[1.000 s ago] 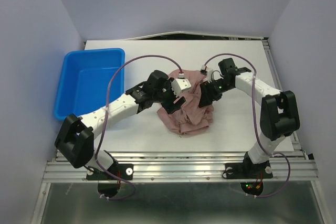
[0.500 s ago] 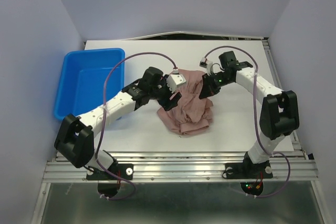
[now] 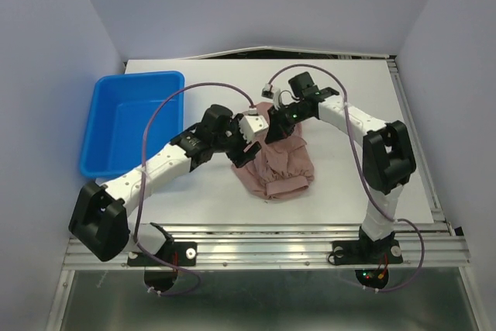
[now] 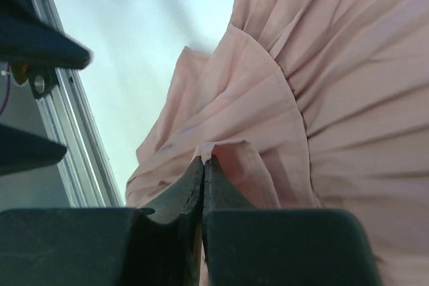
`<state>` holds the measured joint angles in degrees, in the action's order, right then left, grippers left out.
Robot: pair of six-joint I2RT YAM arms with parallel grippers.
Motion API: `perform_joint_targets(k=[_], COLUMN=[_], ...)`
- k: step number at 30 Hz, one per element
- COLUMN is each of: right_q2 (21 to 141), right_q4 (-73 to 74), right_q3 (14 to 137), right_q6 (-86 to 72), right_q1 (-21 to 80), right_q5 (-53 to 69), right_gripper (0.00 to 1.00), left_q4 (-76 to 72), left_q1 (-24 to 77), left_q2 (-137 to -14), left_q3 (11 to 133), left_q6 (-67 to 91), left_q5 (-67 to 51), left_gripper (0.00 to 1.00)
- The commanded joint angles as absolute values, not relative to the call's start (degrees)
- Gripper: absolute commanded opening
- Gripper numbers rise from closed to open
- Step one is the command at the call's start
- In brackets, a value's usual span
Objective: Fold and stack the skirts
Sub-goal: Fold the skirt
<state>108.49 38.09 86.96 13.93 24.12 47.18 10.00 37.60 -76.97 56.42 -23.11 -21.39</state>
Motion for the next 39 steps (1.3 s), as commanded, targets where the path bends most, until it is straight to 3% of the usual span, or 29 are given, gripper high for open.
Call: perform_joint_targets(k=[1, 7, 12, 20, 33, 35, 38, 39], right_q2=[111.7, 116.0, 117.7, 118.9, 118.7, 118.3, 117.0, 116.5], right_q4=[32.6, 28.7, 27.4, 26.2, 25.0, 24.9, 24.8, 24.7], right_q3=[86.3, 83.1, 81.3, 77.6, 75.3, 74.7, 73.0, 72.3], right_q6=[13.1, 13.6, 13.7, 13.6, 12.8, 12.8, 13.1, 13.3], right_q1=[26.1, 26.1, 26.1, 26.1, 26.1, 26.1, 26.6, 26.6], right_q5=[46.6, 43.4, 41.7, 41.7, 42.5, 42.8, 43.2, 43.2], right_gripper=[0.01, 0.02, 0.03, 0.02, 0.02, 0.01, 0.01, 0.01], left_q4=[8.5, -0.9, -10.9, -22.6, -26.7, -28.3, -29.4, -28.7], left_q1=[43.1, 64.0, 73.0, 76.7, 77.0, 76.8, 76.0, 75.9], left_q2=[-72.3, -69.4, -74.4, -84.0, -95.1, -96.3, -96.2, -95.8], left_q3=[52.2, 40.9, 36.5, 36.1, 38.9, 38.8, 39.2, 39.3], left_q6=[-30.1, -37.7, -40.9, -43.7, -42.4, -41.9, -41.2, -40.7], left_q5=[-16.1, 4.5, 17.3, 25.5, 23.3, 25.1, 28.3, 28.6], left_gripper=[0.78, 0.8, 0.81, 0.82, 0.82, 0.78, 0.62, 0.48])
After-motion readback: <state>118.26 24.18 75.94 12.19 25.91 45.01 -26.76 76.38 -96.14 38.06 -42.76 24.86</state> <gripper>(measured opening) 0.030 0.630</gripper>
